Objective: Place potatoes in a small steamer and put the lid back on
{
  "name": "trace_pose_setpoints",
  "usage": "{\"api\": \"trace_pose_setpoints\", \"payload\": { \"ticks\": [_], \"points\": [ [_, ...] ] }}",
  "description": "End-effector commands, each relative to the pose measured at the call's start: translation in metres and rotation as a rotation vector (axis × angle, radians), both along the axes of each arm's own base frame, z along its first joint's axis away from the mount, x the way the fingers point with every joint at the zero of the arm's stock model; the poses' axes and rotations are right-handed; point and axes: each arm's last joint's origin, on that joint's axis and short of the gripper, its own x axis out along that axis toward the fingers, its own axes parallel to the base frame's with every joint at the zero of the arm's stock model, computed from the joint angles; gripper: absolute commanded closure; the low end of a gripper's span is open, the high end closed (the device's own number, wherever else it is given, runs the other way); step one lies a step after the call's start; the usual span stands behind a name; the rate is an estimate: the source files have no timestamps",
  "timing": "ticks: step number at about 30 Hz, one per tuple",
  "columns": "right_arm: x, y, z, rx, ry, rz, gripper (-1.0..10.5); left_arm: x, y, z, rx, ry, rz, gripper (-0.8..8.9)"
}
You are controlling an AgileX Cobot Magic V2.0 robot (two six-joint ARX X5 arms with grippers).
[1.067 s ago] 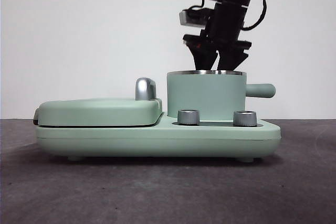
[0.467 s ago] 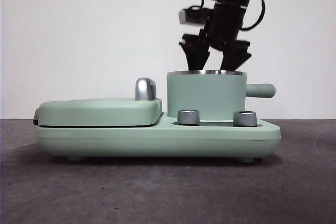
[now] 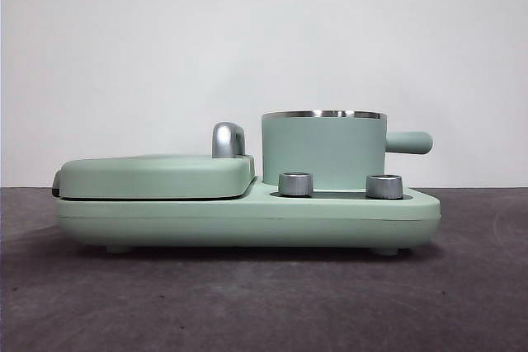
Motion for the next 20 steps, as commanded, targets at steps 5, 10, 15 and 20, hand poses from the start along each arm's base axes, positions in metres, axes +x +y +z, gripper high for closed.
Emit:
{"api": "trace_pose_setpoints", "payload": {
  "ticks": [5, 10, 15, 20],
  "points": [
    [-0.062, -0.031, -0.020, 0.033, -0.031, -0.075, 6.9, 0.016, -0.010, 0.008, -0.050, -0.077, -0.066, 7.98],
    [-0.100, -0.050, -0.055, 0.113, -0.050, -0.111, 6.9, 0.033, -0.020, 0.005, -0.069, -0.084, -0.096, 7.98],
    [-0.122, -0.061, -0.090, 0.122, 0.016, -0.138, 6.8, 0.061, -0.035, -0.004, -0.102, -0.082, -0.145, 7.99],
    [-0.125, -0.062, -0.106, 0.107, 0.062, -0.126, 6.8, 0.096, -0.055, -0.020, -0.119, -0.105, -0.162, 7.99]
  ]
}}
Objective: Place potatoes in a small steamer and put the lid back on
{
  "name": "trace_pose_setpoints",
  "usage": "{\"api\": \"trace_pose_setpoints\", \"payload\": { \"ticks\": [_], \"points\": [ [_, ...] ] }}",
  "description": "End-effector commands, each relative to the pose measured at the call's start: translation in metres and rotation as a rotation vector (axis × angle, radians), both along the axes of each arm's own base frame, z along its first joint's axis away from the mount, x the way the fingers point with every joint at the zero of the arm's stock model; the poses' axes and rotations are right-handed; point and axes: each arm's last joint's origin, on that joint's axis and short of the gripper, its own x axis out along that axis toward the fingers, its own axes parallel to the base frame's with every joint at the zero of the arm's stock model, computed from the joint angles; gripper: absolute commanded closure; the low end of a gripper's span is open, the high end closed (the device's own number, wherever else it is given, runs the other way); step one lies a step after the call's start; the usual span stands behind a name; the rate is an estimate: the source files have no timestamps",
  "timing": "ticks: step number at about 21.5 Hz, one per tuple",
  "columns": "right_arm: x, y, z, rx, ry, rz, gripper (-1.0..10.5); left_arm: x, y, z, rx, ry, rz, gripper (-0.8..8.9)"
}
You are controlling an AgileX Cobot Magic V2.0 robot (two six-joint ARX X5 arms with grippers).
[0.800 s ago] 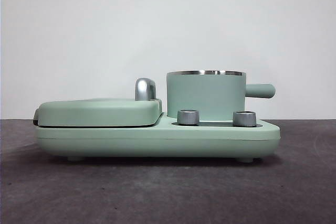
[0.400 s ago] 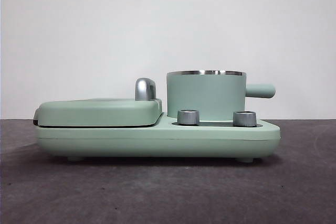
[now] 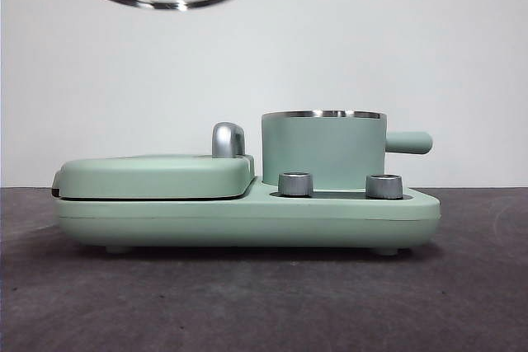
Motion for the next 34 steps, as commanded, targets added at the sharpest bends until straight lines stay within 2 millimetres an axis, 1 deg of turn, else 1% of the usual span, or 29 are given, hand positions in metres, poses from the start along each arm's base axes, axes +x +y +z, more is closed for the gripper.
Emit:
{"api": "trace_pose_setpoints", "payload": {
  "ticks": [1, 5, 7, 10, 13, 15, 17, 20, 24, 29, 34],
  "points": [
    [0.002, 0.002, 0.000, 0.027, 0.006, 0.011, 6.8, 0.021, -0.013, -0.004, -0.035, -0.032, -0.012, 7.99],
    [0.005, 0.004, 0.003, 0.037, -0.025, 0.014, 6.8, 0.053, -0.030, -0.017, -0.038, -0.009, -0.033, 7.99],
    [0.007, 0.005, 0.005, 0.050, -0.053, 0.015, 6.8, 0.071, -0.042, -0.022, -0.037, 0.000, -0.056, 7.99],
    [0.010, 0.006, 0.010, 0.075, -0.105, 0.016, 6.8, 0.107, -0.067, -0.026, -0.013, -0.014, -0.089, 7.99],
    [0.015, 0.008, 0.012, 0.087, -0.131, 0.015, 6.8, 0.139, -0.092, -0.028, 0.002, -0.046, -0.116, 7.99],
    [0.018, 0.010, 0.012, 0.085, -0.133, 0.017, 6.8, 0.155, -0.106, -0.034, -0.007, -0.060, -0.142, 7.99],
    [0.022, 0.012, 0.011, 0.079, -0.124, 0.018, 6.8, 0.165, -0.117, -0.042, -0.020, -0.070, -0.153, 7.99],
    [0.031, 0.016, 0.009, 0.062, -0.104, 0.022, 6.8, 0.165, -0.130, -0.055, -0.012, -0.044, -0.182, 7.99],
    [0.038, 0.020, 0.005, 0.038, -0.082, 0.030, 6.8, 0.157, -0.143, -0.055, -0.010, -0.043, -0.247, 7.99],
    [0.039, 0.020, 0.005, 0.037, -0.081, 0.030, 6.8, 0.154, -0.144, -0.062, 0.060, -0.018, -0.279, 7.99],
    [0.039, 0.021, 0.006, 0.044, -0.094, 0.030, 6.8, 0.153, -0.143, -0.065, 0.108, -0.039, -0.291, 7.99]
  ]
}}
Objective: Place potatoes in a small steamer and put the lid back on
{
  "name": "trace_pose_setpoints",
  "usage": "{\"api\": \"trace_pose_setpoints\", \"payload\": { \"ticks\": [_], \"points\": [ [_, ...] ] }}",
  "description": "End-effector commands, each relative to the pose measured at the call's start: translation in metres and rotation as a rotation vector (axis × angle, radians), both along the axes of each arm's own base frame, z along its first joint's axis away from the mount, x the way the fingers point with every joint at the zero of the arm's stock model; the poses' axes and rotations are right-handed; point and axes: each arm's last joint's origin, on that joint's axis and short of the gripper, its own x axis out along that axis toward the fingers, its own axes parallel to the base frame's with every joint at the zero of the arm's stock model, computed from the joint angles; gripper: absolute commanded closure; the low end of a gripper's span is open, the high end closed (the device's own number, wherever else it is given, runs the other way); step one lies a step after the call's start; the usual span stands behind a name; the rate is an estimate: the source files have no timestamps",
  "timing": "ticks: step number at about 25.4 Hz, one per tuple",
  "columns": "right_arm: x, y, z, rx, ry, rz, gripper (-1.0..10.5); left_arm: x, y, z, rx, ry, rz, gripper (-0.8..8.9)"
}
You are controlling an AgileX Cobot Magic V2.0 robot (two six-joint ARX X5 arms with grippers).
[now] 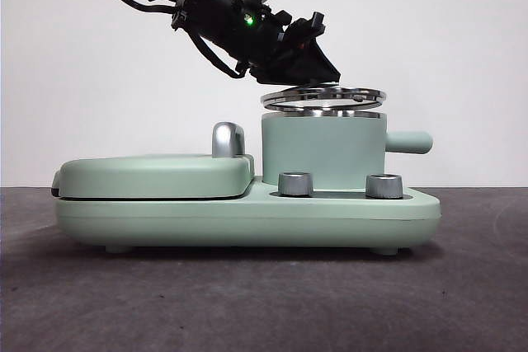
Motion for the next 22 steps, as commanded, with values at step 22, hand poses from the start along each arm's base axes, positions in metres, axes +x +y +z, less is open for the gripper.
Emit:
{"api": "trace_pose_setpoints", "payload": {
  "ticks": [22],
  "points": [
    [0.001, 0.001, 0.004, 0.007, -0.022, 0.010, 6.8, 0.006, -0.011, -0.008, 0.019, -0.047, -0.030, 7.99]
  ]
}}
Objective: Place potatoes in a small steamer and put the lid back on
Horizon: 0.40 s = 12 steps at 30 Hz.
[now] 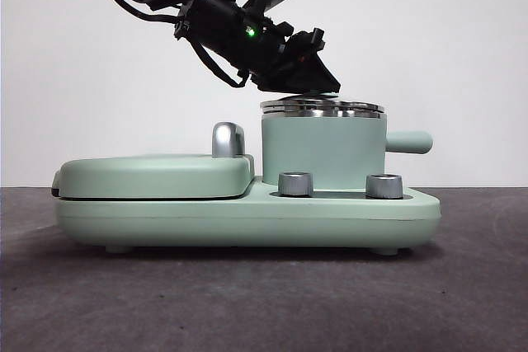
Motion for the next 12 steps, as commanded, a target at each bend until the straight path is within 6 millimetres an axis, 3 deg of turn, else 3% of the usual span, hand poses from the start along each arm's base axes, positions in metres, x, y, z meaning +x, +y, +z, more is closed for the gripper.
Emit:
{"api": "trace_pose_setpoints", "payload": {
  "ticks": [1, 12],
  "points": [
    [0.0008, 0.0013, 0.0039, 0.005, -0.019, 0.010, 6.8, 0.0025, -0.0084, 0.0014, -0.019, -0.015, -0.017, 7.99],
    [-0.0029, -0.0006, 0.0058, 0.013, -0.034, 0.010, 6.8, 0.0050, -0.0104, -0.0019, -0.041, -0.016, -0.014, 7.99]
  ]
}}
